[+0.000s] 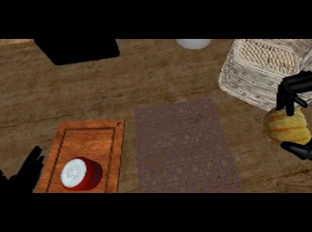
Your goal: Pick the squash from the placemat and place it in the basket
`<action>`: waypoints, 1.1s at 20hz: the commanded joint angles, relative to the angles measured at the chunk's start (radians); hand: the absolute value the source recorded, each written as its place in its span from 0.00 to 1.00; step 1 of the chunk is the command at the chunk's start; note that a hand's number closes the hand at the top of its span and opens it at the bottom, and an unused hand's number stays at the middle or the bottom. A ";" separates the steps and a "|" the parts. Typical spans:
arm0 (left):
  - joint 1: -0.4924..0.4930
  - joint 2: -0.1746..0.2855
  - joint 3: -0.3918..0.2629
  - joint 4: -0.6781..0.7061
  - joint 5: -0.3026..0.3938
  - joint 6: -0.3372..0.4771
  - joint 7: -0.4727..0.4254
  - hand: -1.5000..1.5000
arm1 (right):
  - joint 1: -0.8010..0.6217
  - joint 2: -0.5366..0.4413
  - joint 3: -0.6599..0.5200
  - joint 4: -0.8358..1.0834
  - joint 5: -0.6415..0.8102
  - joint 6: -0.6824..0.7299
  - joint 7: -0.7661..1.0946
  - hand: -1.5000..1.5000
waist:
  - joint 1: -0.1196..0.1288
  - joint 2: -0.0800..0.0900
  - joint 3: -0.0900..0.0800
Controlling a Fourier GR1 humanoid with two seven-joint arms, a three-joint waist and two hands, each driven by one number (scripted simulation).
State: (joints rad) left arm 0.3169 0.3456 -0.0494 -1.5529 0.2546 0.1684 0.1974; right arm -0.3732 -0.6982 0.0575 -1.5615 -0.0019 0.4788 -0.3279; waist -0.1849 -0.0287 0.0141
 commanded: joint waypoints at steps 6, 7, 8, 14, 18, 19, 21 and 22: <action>-0.066 -0.018 -0.064 0.073 -0.024 -0.052 0.007 0.50 | 0.030 -0.380 -0.445 0.306 -0.379 0.339 -0.051 1.00 | 0.128 0.030 -0.015; -0.097 -0.017 -0.077 0.039 -0.043 -0.024 0.059 0.50 | 0.001 -0.412 -0.463 0.355 -0.402 0.358 -0.022 1.00 | 0.150 0.031 -0.014; -0.098 -0.009 -0.080 0.041 -0.045 -0.039 0.057 0.50 | 0.013 -0.459 -0.495 0.414 -0.409 0.407 -0.053 1.00 | 0.155 0.032 -0.013; -0.174 -0.049 -0.114 0.103 -0.088 -0.040 0.070 0.50 | -0.067 -0.475 -0.432 0.558 -0.284 0.400 -0.091 1.00 | 0.200 0.035 -0.013; -0.215 -0.059 -0.125 0.103 -0.102 -0.030 0.109 0.50 | -0.135 -0.465 -0.360 0.593 -0.192 0.359 -0.154 1.00 | 0.214 0.039 -0.012; -0.189 -0.042 -0.094 0.098 -0.082 -0.048 0.082 0.50 | -0.159 -0.450 -0.356 0.649 -0.176 0.341 -0.173 1.00 | 0.221 0.039 -0.012; -0.150 -0.033 -0.097 0.088 -0.083 -0.071 0.053 0.50 | -0.202 -0.457 -0.335 0.657 -0.176 0.351 -0.155 1.00 | 0.224 0.038 -0.013; -0.157 -0.050 -0.108 0.112 -0.091 -0.067 0.041 0.50 | -0.172 -0.408 -0.322 0.674 -0.134 0.298 -0.218 1.00 | 0.223 0.040 -0.012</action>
State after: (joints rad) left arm 0.1191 0.3079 -0.1368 -1.4861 0.1727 0.1142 0.2363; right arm -0.5219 -1.1465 -0.3006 -0.9560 -0.1992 0.7244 -0.3973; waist 0.0296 0.0045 0.0061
